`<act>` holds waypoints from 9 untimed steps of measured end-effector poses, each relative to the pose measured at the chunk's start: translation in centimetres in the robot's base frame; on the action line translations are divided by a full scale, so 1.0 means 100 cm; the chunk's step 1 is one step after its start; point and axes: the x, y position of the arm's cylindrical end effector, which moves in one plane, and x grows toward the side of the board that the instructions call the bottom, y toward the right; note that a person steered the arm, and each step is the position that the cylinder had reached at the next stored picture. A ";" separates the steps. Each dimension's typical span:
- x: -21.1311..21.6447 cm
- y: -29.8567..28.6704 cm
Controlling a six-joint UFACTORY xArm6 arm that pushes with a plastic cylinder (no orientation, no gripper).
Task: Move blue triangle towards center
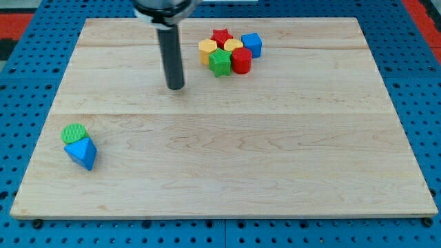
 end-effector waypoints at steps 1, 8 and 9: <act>-0.001 -0.054; 0.161 -0.121; 0.165 -0.120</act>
